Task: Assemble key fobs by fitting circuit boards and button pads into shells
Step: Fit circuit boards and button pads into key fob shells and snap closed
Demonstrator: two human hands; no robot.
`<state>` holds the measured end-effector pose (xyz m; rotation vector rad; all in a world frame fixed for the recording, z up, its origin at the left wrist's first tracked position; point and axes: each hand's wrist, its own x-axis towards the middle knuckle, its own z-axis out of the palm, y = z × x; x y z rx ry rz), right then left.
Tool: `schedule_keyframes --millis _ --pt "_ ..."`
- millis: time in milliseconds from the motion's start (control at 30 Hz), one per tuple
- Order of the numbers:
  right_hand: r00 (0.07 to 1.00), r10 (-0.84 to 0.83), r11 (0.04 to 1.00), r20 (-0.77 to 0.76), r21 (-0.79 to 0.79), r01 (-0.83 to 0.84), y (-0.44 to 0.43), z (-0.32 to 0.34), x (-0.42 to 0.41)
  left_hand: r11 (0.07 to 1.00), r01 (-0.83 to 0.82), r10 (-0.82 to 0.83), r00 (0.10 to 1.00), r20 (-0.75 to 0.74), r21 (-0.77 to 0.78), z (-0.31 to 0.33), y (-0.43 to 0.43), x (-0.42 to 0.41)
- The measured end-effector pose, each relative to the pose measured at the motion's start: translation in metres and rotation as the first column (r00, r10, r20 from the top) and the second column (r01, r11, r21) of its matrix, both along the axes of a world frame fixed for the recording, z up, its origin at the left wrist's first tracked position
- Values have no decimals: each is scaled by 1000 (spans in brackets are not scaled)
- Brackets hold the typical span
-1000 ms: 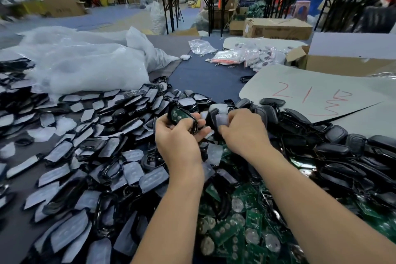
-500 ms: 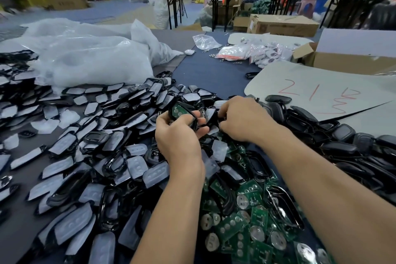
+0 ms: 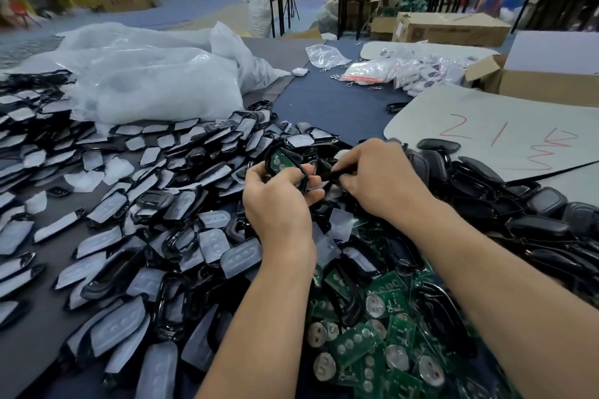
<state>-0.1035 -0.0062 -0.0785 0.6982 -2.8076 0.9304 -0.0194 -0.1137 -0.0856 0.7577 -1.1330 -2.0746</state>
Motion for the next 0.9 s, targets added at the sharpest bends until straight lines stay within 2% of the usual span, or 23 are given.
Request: schedule_keyframes --millis 133,200,233,300,433,567,900 --pt "996 -86 971 -3 -224 83 26 1 20 998 8 -6 1000 29 -59 0 1 1" --pt "978 -124 888 166 -422 184 39 1 35 988 58 -51 997 55 -142 0 5 0" --pt "952 -90 807 293 -539 242 45 2 44 978 104 -94 993 66 -181 0 9 0" --pt "870 55 656 490 -675 338 54 2 62 942 235 -217 971 98 -238 0 19 0" --pt "753 246 506 610 -744 437 66 -3 81 837 495 -475 869 140 -234 -3 37 1" --pt "715 259 519 650 -718 464 74 -13 87 749 612 -584 791 183 -253 -4 44 4" --pt "766 186 582 616 -697 419 80 -20 83 646 665 -592 746 304 -375 -1 51 8"
